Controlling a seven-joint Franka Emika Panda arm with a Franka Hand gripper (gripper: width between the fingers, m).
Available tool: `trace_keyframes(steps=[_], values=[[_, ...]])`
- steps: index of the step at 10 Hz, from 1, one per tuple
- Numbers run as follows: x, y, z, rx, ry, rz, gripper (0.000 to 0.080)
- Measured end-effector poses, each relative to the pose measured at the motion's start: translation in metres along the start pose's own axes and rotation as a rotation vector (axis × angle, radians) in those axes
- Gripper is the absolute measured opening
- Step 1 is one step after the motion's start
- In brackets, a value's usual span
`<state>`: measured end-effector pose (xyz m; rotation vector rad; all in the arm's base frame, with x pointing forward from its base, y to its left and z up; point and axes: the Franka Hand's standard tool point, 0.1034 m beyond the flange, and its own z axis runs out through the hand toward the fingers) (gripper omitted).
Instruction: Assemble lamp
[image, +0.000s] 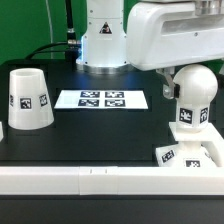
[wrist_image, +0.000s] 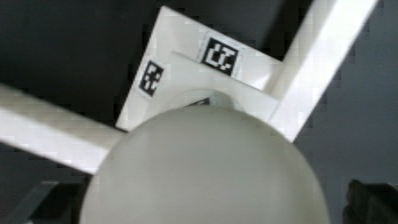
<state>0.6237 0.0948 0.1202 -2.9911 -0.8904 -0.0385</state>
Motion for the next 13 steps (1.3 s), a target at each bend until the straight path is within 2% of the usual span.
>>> trace_keyframes(steps=[6, 7, 10, 13], values=[[-0.0023, 0.0039, 0.0014, -0.008, -0.008, -0.346, 0.0699], [-0.0022, 0.0054, 0.0011, -0.022, -0.016, -0.507, 0.0699], [-0.0031, 0.0082, 0.0012, -0.035, -0.035, -0.798, 0.0699], [-0.0032, 0.0058, 0.0026, -0.042, -0.054, -0.964, 0.0699]])
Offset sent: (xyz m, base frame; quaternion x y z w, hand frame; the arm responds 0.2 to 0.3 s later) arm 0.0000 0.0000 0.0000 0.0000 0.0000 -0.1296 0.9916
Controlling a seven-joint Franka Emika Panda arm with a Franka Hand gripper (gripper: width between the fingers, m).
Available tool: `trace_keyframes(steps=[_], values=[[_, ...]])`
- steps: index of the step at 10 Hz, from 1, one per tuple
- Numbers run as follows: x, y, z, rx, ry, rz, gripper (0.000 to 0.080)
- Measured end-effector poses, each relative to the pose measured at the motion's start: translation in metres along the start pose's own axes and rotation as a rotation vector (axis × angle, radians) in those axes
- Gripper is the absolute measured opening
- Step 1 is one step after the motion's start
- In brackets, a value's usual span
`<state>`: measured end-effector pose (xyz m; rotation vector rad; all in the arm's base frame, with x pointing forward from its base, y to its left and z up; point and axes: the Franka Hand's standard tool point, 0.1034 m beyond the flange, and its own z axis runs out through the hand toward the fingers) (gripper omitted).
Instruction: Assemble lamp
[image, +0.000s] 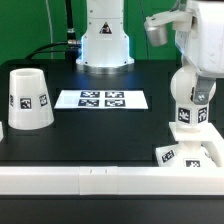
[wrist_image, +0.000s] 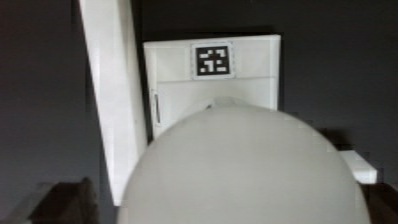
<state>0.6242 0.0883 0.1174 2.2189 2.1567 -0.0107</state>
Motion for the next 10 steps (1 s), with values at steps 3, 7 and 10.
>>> trace_keyframes(steps=[3, 7, 10], values=[[-0.0018, -0.0006, 0.0018, 0.001, -0.016, -0.086, 0.0577], [-0.0032, -0.0003, 0.0019, 0.001, -0.017, -0.065, 0.0577], [-0.0033, -0.0005, 0.0023, 0.001, -0.014, 0.181, 0.0577]])
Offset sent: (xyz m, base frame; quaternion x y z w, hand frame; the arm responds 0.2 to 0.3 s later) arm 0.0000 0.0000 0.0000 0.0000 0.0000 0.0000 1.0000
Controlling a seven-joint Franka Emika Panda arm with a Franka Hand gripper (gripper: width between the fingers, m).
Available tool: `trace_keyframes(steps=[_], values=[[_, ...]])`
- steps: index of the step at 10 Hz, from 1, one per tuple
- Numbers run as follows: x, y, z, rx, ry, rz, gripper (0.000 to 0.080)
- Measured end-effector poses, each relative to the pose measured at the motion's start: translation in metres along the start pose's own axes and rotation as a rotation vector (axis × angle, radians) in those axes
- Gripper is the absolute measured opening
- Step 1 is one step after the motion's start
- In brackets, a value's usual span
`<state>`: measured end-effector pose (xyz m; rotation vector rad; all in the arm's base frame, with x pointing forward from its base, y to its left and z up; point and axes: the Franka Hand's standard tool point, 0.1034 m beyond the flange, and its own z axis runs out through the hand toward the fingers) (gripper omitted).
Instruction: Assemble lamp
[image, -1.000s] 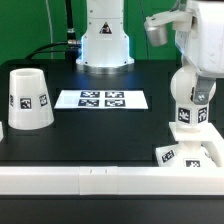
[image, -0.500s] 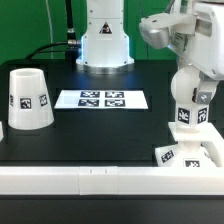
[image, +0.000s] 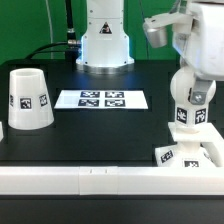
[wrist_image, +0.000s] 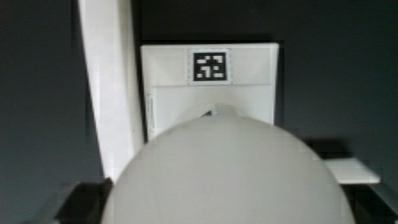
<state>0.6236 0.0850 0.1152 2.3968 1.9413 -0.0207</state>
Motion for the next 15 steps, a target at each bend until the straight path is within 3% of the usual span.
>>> trace_keyframes(steps=[5, 12, 13, 15], values=[[0.0033, -0.0025, 0.0004, 0.009, 0.002, 0.556, 0.0579], [0.0060, -0.0037, 0.0004, 0.011, 0.001, 0.964, 0.0579], [0.0066, -0.0048, 0.0007, 0.024, 0.004, 1.069, 0.0579], [0.0052, -0.0072, 0.0012, 0.075, 0.011, 1.291, 0.0579]])
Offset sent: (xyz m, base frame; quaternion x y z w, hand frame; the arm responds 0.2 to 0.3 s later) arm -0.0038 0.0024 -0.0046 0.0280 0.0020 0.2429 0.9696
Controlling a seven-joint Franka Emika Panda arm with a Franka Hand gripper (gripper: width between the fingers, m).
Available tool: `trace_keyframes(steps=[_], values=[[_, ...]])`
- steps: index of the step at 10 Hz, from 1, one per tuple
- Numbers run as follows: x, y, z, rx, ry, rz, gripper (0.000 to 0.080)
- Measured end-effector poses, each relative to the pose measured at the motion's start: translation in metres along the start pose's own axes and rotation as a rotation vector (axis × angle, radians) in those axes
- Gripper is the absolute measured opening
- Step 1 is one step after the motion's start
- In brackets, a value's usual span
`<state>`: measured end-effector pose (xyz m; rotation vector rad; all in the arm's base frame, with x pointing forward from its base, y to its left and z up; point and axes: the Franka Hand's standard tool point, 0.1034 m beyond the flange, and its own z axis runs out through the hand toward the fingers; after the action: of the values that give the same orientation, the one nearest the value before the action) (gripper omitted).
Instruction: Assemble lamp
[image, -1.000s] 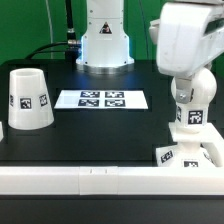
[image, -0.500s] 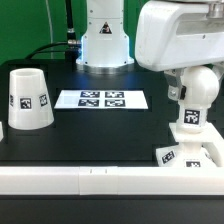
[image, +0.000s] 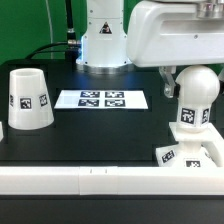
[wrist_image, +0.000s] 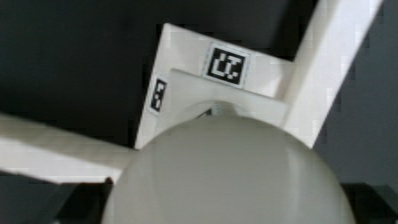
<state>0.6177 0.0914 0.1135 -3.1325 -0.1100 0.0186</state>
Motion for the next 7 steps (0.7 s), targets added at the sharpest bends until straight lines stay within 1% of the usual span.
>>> trace_keyframes(steps=[3, 6, 7], values=[[-0.0022, 0.0016, 0.0013, 0.049, -0.027, 0.294, 0.0579], [-0.0020, -0.0006, 0.0018, 0.049, -0.036, 0.582, 0.0579], [-0.0020, -0.0009, 0.0018, 0.049, -0.037, 0.638, 0.0579]])
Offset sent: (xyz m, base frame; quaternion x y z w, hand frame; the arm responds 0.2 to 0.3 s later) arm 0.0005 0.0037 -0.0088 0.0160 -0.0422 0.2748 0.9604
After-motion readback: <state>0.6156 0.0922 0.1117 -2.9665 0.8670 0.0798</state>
